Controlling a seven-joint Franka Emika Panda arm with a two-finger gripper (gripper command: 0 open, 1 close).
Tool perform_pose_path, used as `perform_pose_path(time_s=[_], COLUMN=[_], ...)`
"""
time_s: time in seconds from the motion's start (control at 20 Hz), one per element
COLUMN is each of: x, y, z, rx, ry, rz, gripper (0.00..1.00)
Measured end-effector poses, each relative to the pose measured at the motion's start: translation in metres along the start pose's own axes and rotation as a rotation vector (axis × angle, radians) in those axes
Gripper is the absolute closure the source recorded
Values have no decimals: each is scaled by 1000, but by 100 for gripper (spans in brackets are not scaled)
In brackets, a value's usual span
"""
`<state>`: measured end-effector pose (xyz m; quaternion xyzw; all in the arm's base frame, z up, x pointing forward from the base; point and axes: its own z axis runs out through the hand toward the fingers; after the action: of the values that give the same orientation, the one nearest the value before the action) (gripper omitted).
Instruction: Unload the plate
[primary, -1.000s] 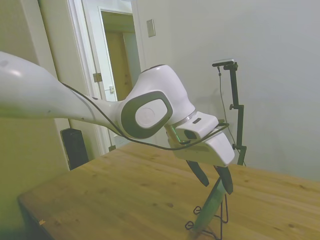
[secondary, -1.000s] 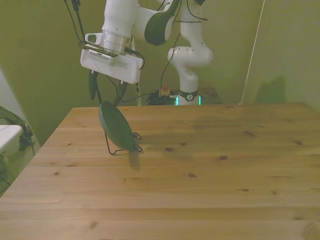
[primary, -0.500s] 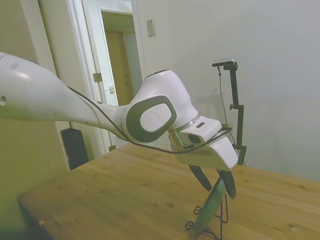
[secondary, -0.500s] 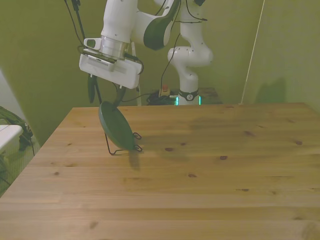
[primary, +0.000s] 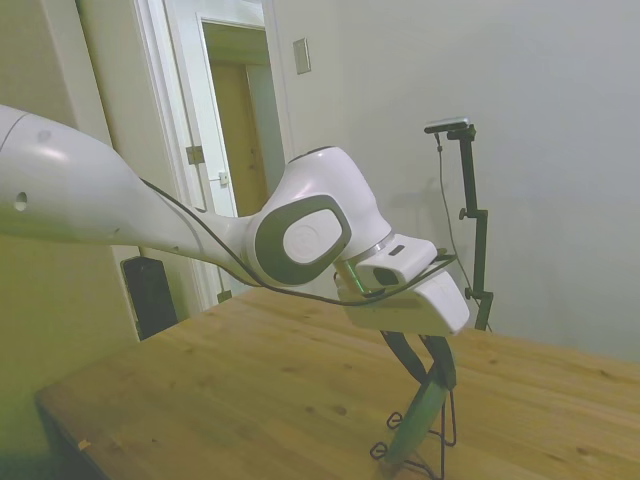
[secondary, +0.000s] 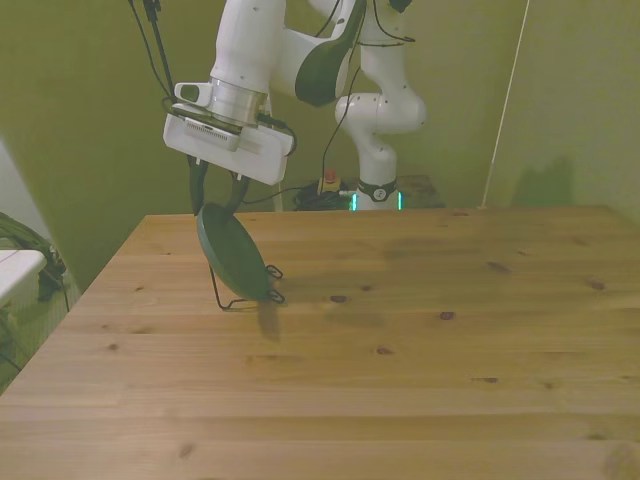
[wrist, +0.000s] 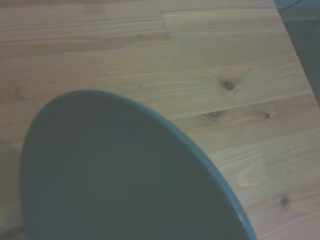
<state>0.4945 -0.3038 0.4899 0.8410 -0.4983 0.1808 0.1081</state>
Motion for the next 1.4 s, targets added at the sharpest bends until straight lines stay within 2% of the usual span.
perform_pose_path(time_s=[1.05, 1.25, 1.4], x=[7, 11, 6], y=[-5, -12, -32], z=[-11, -25, -48], rx=[11, 41, 78], ry=[25, 21, 6], rz=[-4, 14, 11], gripper=[100, 100, 100])
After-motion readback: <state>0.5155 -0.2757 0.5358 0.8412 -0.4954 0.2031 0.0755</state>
